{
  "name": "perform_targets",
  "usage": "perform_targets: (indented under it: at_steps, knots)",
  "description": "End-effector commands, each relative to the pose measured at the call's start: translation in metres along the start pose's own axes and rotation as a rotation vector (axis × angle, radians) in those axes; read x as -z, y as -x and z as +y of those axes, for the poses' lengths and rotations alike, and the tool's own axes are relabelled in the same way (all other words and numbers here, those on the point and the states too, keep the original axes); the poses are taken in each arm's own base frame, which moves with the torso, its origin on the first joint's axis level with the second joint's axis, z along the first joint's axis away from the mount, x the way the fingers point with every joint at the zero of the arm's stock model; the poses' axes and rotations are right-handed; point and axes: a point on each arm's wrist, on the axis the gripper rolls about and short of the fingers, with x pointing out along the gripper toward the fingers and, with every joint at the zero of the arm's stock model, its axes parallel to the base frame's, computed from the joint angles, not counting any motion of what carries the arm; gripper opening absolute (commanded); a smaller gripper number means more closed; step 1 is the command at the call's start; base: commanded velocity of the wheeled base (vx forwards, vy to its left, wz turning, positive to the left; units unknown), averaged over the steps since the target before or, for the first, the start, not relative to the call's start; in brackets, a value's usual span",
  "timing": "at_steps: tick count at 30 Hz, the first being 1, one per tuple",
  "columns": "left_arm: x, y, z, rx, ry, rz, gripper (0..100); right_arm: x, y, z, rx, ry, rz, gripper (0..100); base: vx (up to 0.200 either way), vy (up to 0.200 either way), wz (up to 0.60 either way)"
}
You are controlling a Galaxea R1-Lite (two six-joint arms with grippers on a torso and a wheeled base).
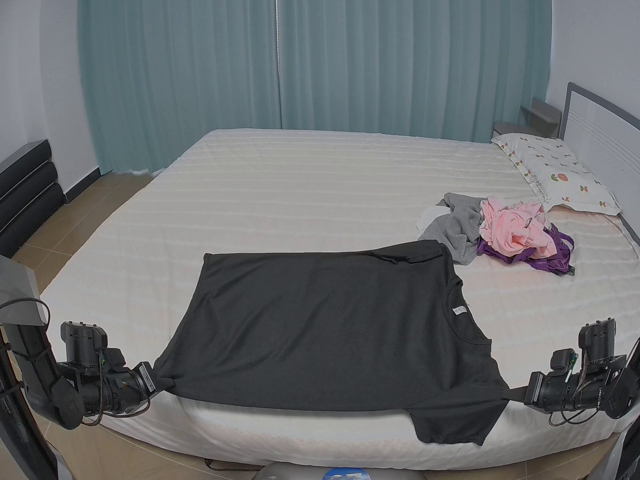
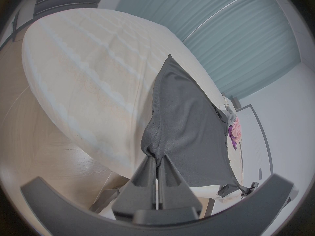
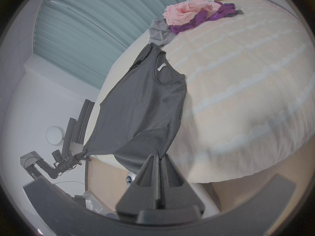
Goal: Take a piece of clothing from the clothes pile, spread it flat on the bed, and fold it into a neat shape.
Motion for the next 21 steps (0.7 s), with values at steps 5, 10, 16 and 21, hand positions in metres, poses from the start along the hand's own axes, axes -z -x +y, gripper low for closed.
perform_targets:
  at_steps: [5,10,16,21]
  knots:
    - [0.003,0.012,-0.002,-0.001,-0.054,-0.014,0,0.005,0.012,-0.006,0.031,0.053,0.01,0,0.0,0.0,0.0]
    - [0.01,0.014,0.002,-0.017,-0.104,0.011,0,0.01,0.014,-0.006,0.043,0.078,0.044,0,0.0,0.0,0.0]
    - [0.015,0.017,0.004,-0.031,-0.145,0.029,0,0.015,0.021,-0.005,0.054,0.117,0.072,0,0.0,0.0,0.0]
    - [0.021,0.019,0.006,-0.048,-0.183,0.05,0,0.02,0.026,-0.006,0.067,0.14,0.101,0,0.0,0.0,0.0]
